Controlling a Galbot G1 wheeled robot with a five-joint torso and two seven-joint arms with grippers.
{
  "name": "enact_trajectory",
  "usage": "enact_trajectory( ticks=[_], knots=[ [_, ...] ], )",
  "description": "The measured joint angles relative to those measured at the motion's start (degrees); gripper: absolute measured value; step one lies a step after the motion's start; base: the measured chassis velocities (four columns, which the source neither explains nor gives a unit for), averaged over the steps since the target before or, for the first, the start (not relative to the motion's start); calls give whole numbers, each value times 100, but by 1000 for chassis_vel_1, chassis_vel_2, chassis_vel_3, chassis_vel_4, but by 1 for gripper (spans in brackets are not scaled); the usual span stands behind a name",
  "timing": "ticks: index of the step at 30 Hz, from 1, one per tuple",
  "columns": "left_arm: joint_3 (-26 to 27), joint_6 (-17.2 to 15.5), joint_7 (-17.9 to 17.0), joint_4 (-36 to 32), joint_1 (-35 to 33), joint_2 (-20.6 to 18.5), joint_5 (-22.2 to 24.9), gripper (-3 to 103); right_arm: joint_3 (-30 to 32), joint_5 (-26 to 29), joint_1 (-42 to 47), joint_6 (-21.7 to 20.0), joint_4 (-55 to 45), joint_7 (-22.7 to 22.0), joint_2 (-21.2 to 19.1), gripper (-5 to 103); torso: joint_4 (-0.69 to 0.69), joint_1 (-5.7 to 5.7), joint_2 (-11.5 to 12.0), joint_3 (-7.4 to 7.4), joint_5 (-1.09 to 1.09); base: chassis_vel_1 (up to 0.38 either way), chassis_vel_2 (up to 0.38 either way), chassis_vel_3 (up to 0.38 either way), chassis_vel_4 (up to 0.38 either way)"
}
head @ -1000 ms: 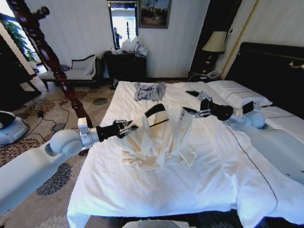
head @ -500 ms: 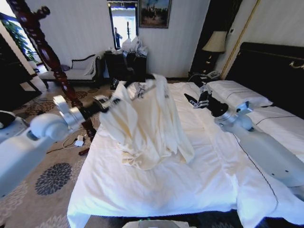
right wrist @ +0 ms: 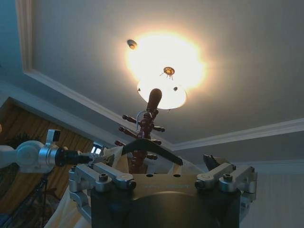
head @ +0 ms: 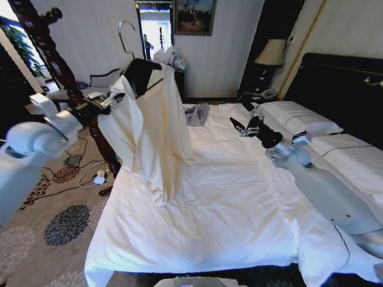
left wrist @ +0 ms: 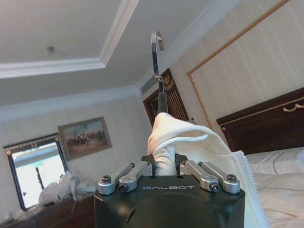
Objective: Pick up the clothes from the bed and hang them on the clothes hanger.
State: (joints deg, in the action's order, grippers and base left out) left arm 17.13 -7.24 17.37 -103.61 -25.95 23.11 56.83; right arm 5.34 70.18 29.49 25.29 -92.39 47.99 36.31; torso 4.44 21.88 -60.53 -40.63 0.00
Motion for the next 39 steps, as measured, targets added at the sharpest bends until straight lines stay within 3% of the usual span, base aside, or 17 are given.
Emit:
enact_trajectory(
  ticks=[6,7,8,11,12,14,20,26,28,32,39],
  knots=[
    [38,73,4,-285,-184,30,-133,19,-70,-244,124,-53,15,-182,-5,100,1,0,0,0,1,0,0,0,0],
    [38,76,-20,-415,-306,132,-183,19,-139,-462,183,-193,-39,-548,-35,100,3,-1,0,0,0,0,0,0,0],
    [38,76,-20,-415,-306,132,-183,19,-139,-462,183,-193,-39,-548,-35,100,3,-1,0,0,0,0,0,0,0],
    [11,79,-34,-587,-461,290,-295,19,-253,-876,169,-555,-83,-1668,-83,100,1,0,0,0,1,0,0,0,0],
    [11,79,-34,-587,-461,290,-295,19,-253,-876,169,-555,-83,-1668,-83,100,1,0,0,0,1,0,0,0,0],
    [-21,79,-34,-659,-507,351,-336,19,-302,-960,105,-802,-120,-2096,-154,100,1,0,0,0,1,0,0,0,0],
    [-289,81,55,-809,-459,587,-433,19,-626,-457,-199,-1706,-752,-3155,-641,100,2,-1,-2,1,-2,0,0,0,0],
    [-464,77,170,-812,-434,824,-576,19,-889,-186,-530,-2370,-1224,-3847,-768,100,5,0,-1,1,0,0,0,0,0],
    [-465,76,180,-814,-449,842,-589,19,-1043,-158,-681,-2472,-1263,-4004,-733,100,5,-1,-1,0,2,0,0,0,0],
    [-435,70,210,-892,-530,866,-623,19,-1684,-15,-1475,-2857,-1272,-4818,-354,100,-1,0,-1,0,-1,0,0,0,0],
    [-426,56,233,-1035,-575,831,-632,19,-2403,219,-2315,-3132,-1072,-5480,295,100,1,0,-1,0,1,0,0,0,0]
  ],
)
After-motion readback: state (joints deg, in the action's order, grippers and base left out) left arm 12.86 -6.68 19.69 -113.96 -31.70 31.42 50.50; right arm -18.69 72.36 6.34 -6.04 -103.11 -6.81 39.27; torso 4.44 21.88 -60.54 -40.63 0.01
